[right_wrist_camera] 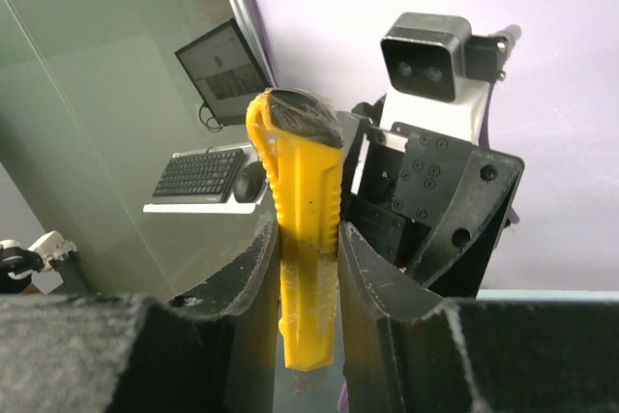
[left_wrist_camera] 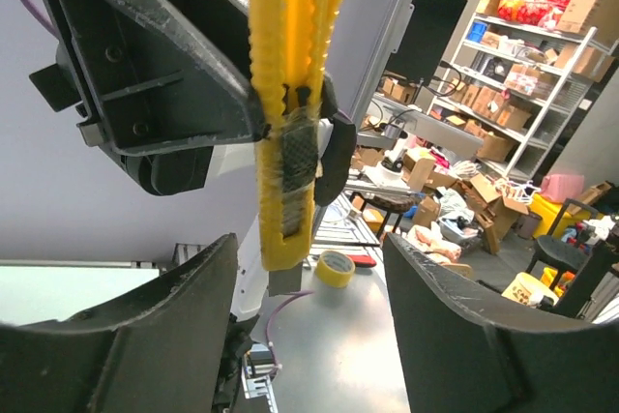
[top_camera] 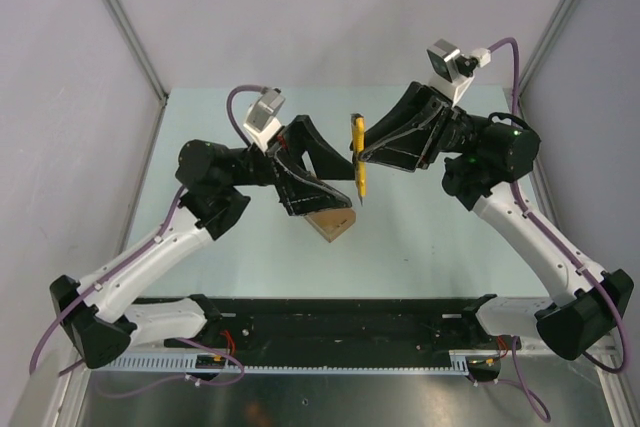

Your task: Unpack the express box

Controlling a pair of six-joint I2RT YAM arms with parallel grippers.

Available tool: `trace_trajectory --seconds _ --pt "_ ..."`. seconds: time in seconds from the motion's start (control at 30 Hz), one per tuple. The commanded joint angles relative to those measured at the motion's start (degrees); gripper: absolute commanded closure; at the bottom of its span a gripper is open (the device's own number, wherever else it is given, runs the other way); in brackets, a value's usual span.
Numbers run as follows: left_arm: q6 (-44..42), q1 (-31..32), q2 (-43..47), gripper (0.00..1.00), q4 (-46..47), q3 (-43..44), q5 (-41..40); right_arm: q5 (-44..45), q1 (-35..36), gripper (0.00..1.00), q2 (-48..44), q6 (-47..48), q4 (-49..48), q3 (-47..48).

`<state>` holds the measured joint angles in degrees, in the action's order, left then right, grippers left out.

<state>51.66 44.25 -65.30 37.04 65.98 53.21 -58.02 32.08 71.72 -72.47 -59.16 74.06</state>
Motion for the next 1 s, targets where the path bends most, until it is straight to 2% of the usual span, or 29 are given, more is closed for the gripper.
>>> trace_trajectory --seconds 0.0,0.23,0.33,0.43,0.47,0.53,0.67,0.77,0.8,0.83,0.87,0.93,0.97 --pt "1.7 1.1 -1.0 0.35 3.2 1.5 1.8 -0.7 0.4 1.0 0.0 -1.3 -3.8 3.0" --pt "2.0 2.9 -3.0 0.37 5.0 4.5 2.2 -1.7 1.7 1.0 0.2 -2.7 -5.9 3.1" --pt "2.4 3.8 -3.5 0.43 6.3 5.2 3.0 -1.8 2.0 1.0 0.0 -2.8 -6.3 3.2" --pt "2.0 4.4 -3.5 0.53 7.3 5.2 3.4 -2.1 2.3 1.0 -0.4 -2.9 -6.7 3.4" --pt "2.0 4.6 -3.5 0.61 7.5 5.3 3.5 -2.1 2.4 1.0 -0.4 -3.1 -7.1 3.4" --pt "2.3 4.7 -4.0 0.69 7.9 5.2 3.7 -2.3 2.5 1.0 -0.4 -3.3 -7.3 3.5" --pt "2.9 4.7 -4.4 0.94 8.5 4.9 3.7 -2.4 2.5 1.0 -0.6 -3.6 -7.6 3.7" --pt "2.8 4.8 -4.5 0.98 8.6 4.5 3.3 -2.6 2.5 0.99 -0.9 -2.9 -5.9 3.7" --pt "2.8 4.8 -4.6 1.0 8.6 4.5 3.3 -3.0 2.3 0.84 -1.1 -2.1 -4.7 3.7" --pt "2.6 4.7 -4.6 1.0 8.6 4.3 3.4 -3.2 2.0 0.75 -1.4 0.6 -2.8 3.7" --pt "2.3 4.7 -4.7 1.0 8.6 4.1 3.3 -3.1 1.9 0.49 -1.8 2.5 2.6 3.6" --pt "2.0 4.7 -4.8 1.0 8.6 3.1 3.5 -2.1 1.1 0.32 -3.8 10.3 10.1 3.5" --pt "1.8 4.6 -5.0 1.0 8.5 2.7 3.6 -1.5 0.8 0.26 -4.7 13.2 18.0 3.5"
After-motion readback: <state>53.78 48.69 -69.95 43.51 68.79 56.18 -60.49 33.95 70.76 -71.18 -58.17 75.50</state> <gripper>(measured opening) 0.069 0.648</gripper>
